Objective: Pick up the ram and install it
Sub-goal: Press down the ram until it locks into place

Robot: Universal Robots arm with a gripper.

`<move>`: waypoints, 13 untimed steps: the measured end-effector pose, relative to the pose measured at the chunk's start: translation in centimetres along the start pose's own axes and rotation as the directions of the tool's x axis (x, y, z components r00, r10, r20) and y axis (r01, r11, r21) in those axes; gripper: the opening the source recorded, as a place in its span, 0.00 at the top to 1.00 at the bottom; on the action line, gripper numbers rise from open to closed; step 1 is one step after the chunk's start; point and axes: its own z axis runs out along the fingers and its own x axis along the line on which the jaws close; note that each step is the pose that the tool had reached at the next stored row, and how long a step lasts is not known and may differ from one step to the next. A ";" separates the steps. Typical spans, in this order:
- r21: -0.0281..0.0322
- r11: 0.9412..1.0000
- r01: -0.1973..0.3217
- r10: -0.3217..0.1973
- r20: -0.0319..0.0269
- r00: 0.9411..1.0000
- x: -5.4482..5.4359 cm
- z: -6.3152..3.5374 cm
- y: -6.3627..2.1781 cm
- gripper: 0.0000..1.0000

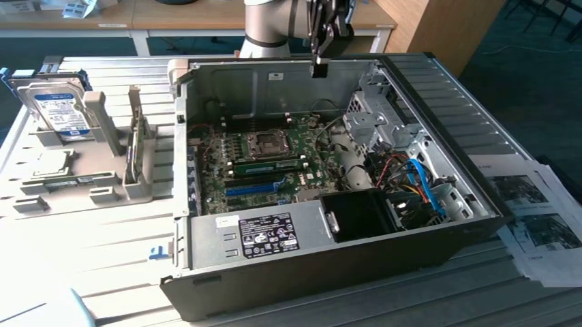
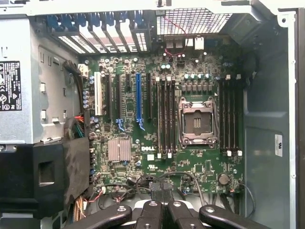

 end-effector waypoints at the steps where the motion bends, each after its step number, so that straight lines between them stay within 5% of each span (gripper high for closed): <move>1: 0.000 1.000 0.000 0.000 0.000 1.000 0.0 0.10 0.00 0.90; 13: 0.000 1.000 0.000 0.000 0.000 1.000 0.0 1.07 0.01 0.90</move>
